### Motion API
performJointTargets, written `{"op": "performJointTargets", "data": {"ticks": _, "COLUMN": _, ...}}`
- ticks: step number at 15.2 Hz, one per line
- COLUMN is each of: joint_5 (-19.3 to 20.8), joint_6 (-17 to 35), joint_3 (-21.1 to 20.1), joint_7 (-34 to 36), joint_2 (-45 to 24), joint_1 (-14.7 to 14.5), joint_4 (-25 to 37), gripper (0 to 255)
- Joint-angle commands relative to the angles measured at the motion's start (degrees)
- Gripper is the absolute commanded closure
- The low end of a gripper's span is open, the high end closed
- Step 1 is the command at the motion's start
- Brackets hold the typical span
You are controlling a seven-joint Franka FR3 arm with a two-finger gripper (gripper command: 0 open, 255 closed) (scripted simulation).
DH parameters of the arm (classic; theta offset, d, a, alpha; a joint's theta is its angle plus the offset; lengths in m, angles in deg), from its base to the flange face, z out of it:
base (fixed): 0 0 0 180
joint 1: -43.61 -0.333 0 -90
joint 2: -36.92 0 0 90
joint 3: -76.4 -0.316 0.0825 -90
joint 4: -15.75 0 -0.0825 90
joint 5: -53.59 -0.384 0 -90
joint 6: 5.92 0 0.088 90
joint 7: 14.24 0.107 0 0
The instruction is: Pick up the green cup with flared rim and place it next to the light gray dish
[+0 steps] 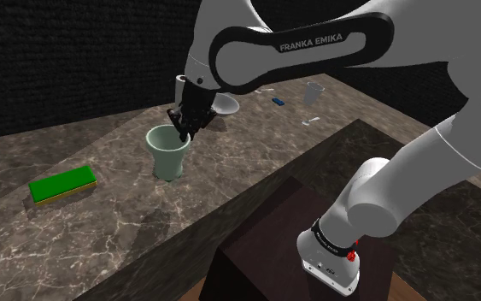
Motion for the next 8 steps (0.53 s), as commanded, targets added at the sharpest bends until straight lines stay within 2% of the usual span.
{"op": "performJointTargets", "data": {"ticks": 1, "joint_5": -0.1, "joint_6": -1.5, "joint_3": 0.2, "joint_7": -0.1, "joint_2": 0.7, "joint_1": 0.0, "joint_4": 0.9, "gripper": 255}}
{"op": "performJointTargets", "data": {"ticks": 8, "joint_5": 0.0, "joint_6": -7.0, "joint_3": 0.6, "joint_7": 0.1, "joint_2": 1.9, "joint_1": 0.1, "joint_4": 5.1, "gripper": 255}}
